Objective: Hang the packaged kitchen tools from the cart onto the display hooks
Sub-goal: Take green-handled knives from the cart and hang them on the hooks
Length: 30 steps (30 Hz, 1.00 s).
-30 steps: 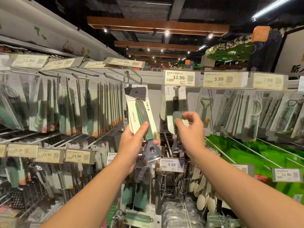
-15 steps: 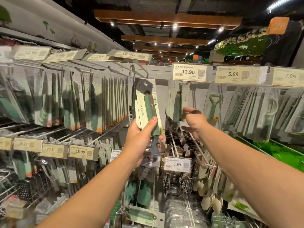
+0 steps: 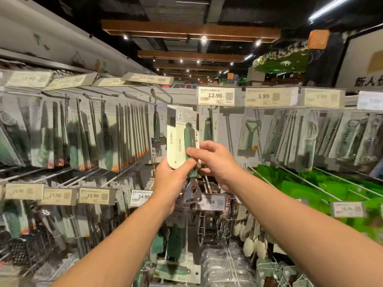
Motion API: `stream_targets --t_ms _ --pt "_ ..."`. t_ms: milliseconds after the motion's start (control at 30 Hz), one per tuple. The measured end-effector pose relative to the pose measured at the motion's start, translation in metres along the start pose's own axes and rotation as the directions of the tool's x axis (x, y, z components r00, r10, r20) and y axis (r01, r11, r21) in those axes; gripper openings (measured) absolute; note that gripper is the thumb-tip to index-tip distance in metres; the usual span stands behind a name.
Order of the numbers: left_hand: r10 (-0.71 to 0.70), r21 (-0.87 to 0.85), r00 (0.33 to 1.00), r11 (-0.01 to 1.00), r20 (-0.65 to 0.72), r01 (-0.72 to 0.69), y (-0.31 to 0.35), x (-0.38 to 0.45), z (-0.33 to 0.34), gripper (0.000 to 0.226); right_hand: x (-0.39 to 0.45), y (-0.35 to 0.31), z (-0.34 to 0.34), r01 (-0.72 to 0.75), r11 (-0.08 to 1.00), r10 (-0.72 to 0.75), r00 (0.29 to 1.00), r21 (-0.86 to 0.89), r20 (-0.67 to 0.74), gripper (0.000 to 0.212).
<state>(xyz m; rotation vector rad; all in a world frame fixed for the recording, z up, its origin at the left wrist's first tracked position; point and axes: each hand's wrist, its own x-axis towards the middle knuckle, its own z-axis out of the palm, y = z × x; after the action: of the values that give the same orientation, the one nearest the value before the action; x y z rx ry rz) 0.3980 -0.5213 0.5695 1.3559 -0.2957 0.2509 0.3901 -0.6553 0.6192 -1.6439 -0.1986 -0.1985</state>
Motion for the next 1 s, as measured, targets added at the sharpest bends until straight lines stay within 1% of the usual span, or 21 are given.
stream_targets --t_ms 100,200,233,267,300,333,367,400,433,467,500,533,567,633,667,700,767,800,867,933,1000 --pt "-0.027 0.013 1.000 1.000 -0.008 0.028 0.002 -0.007 -0.002 0.033 -0.009 -0.003 -0.003 -0.011 0.999 0.009 0.999 -0.046 -0.043 0.026" --pt "-0.094 -0.050 0.995 0.994 -0.015 0.094 0.001 -0.009 -0.008 0.017 -0.017 -0.002 -0.005 -0.025 0.998 0.017 0.991 -0.064 -0.131 0.035" --pt "-0.124 -0.074 0.992 0.990 -0.019 0.122 0.002 -0.010 -0.011 0.016 -0.019 -0.001 -0.008 -0.017 0.996 0.004 0.989 -0.085 -0.146 0.033" --pt "-0.147 -0.090 0.989 0.985 -0.021 0.144 0.004 -0.012 -0.013 0.021 -0.022 0.001 -0.010 -0.003 0.993 -0.016 0.987 -0.116 -0.160 0.030" --pt "-0.156 -0.091 0.987 0.984 -0.023 0.154 0.005 -0.013 -0.015 0.033 -0.025 0.002 -0.013 0.015 0.986 -0.045 0.983 -0.167 -0.176 0.029" --pt "-0.161 -0.087 0.987 0.984 -0.027 0.158 0.004 -0.013 -0.017 0.048 -0.030 0.004 -0.016 0.040 0.973 -0.087 0.977 -0.228 -0.197 0.035" --pt "-0.166 -0.083 0.986 0.983 -0.027 0.163 0.004 -0.014 -0.019 0.061 -0.033 0.006 -0.020 0.066 0.954 -0.134 0.966 -0.293 -0.221 0.045" --pt "-0.164 -0.088 0.986 0.983 -0.028 0.161 0.002 -0.013 -0.022 0.066 -0.036 0.008 -0.023 0.105 0.937 -0.192 0.951 -0.333 -0.241 0.053" --pt "-0.168 -0.101 0.985 0.981 -0.025 0.165 -0.001 -0.011 -0.025 0.060 -0.040 0.009 -0.025 0.145 0.924 -0.245 0.935 -0.355 -0.257 0.054" --pt "-0.173 -0.109 0.985 0.980 -0.026 0.169 -0.001 -0.012 -0.027 0.054 -0.043 0.010 -0.027 0.182 0.910 -0.293 0.918 -0.372 -0.267 0.051" --pt "-0.180 -0.121 0.983 0.977 -0.037 0.174 -0.003 -0.012 -0.029 0.056 -0.045 0.011 -0.029 0.209 0.893 -0.335 0.900 -0.398 -0.279 0.046" --pt "-0.195 -0.128 0.980 0.974 -0.035 0.189 -0.002 -0.012 -0.030 0.067 -0.046 0.011 -0.030 0.224 0.878 -0.366 0.883 -0.423 -0.292 0.040" --pt "-0.206 -0.139 0.978 0.970 -0.034 0.200 -0.005 -0.010 -0.032 0.071 -0.048 0.009 -0.030 0.236 0.867 -0.389 0.871 -0.438 -0.300 0.036" --pt "-0.213 -0.146 0.977 0.967 -0.023 0.208 -0.002 -0.011 -0.032 0.051 -0.048 0.006 -0.029 0.256 0.857 -0.420 0.850 -0.447 -0.318 0.033" --pt "-0.217 -0.147 0.976 0.966 -0.031 0.210 -0.002 -0.011 -0.031 0.049 -0.047 0.004 -0.029 0.257 0.854 -0.428 0.842 -0.452 -0.329 0.032" --pt "-0.214 -0.142 0.976 0.968 -0.037 0.207 0.000 -0.012 -0.031 0.055 -0.046 0.001 -0.029 0.256 0.853 -0.431 0.837 -0.455 -0.338 0.032" --pt "-0.201 -0.137 0.978 0.972 -0.058 0.191 -0.005 -0.009 -0.030 0.078 -0.043 -0.003 -0.028 0.248 0.857 -0.428 0.831 -0.452 -0.355 0.032" --pt "-0.176 -0.143 0.983 0.975 -0.046 0.168 -0.007 -0.008 -0.029 0.087 -0.042 -0.005 -0.028 0.245 0.860 -0.424 0.831 -0.447 -0.360 0.032" --pt "-0.178 -0.161 0.984 0.972 -0.029 0.171 -0.013 -0.002 -0.030 0.096 -0.039 -0.007 -0.027 0.242 0.860 -0.421 0.835 -0.450 -0.355 0.032" --pt "-0.178 -0.180 0.983 0.969 -0.042 0.168 -0.011 -0.002 -0.029 0.102 -0.035 -0.006 -0.026 0.249 0.857 -0.425 0.836 -0.450 -0.347 0.031" --pt "-0.187 -0.186 0.981 0.967 -0.041 0.177 -0.025 0.010 -0.033 0.109 -0.033 -0.006 -0.023 0.250 0.859 -0.431 0.824 -0.447 -0.367 0.030"
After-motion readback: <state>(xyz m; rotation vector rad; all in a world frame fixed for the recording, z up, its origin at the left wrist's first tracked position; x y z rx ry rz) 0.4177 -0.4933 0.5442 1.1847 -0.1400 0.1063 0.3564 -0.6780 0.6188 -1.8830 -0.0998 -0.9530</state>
